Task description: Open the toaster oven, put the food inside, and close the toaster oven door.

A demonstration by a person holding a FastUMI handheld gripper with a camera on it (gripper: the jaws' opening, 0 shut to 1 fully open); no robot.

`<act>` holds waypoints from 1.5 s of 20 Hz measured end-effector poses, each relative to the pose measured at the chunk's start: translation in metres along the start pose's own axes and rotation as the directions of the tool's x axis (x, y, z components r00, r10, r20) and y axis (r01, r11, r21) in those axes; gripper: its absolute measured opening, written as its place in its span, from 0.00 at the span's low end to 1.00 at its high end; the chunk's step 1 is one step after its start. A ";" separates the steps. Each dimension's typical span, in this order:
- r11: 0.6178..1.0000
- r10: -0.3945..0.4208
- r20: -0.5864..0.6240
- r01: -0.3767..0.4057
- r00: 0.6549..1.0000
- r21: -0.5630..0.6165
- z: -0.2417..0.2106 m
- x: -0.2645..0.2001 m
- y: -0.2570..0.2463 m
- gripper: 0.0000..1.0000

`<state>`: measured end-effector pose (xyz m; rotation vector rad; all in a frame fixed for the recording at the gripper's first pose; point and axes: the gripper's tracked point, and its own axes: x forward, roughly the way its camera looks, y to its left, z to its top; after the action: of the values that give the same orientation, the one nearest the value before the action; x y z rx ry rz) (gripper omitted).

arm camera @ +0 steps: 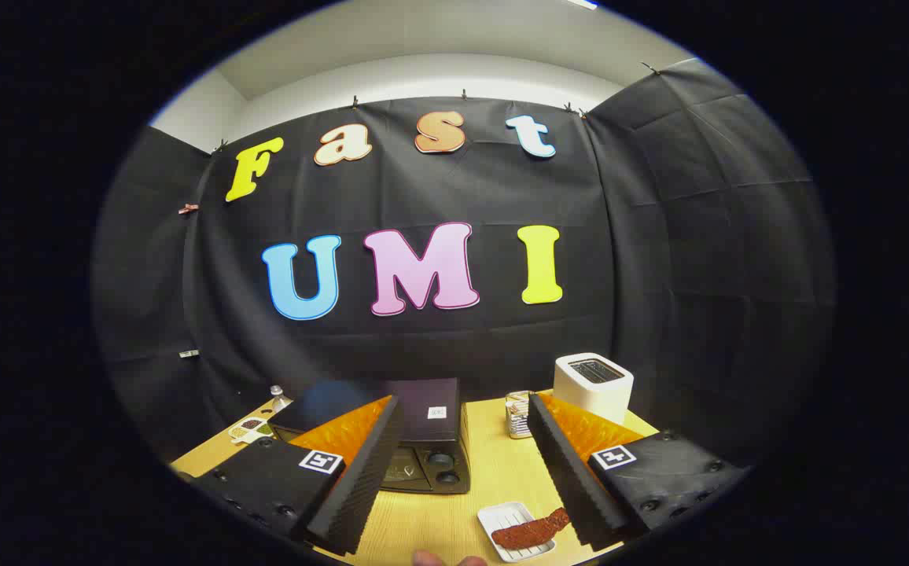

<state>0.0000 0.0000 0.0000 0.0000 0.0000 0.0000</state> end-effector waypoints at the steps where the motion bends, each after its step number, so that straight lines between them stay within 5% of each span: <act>1: 1.000 0.001 -0.002 -0.001 1.000 0.000 -0.001 0.000 0.001 0.99; 19: 1.000 0.013 -0.027 -0.013 1.000 -0.005 -0.003 0.000 0.011 0.98; 30: 0.997 0.064 -0.051 -0.065 0.997 -0.028 -0.046 0.052 0.147 0.98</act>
<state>0.0521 0.1471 -0.0460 -0.0299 0.0503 0.0647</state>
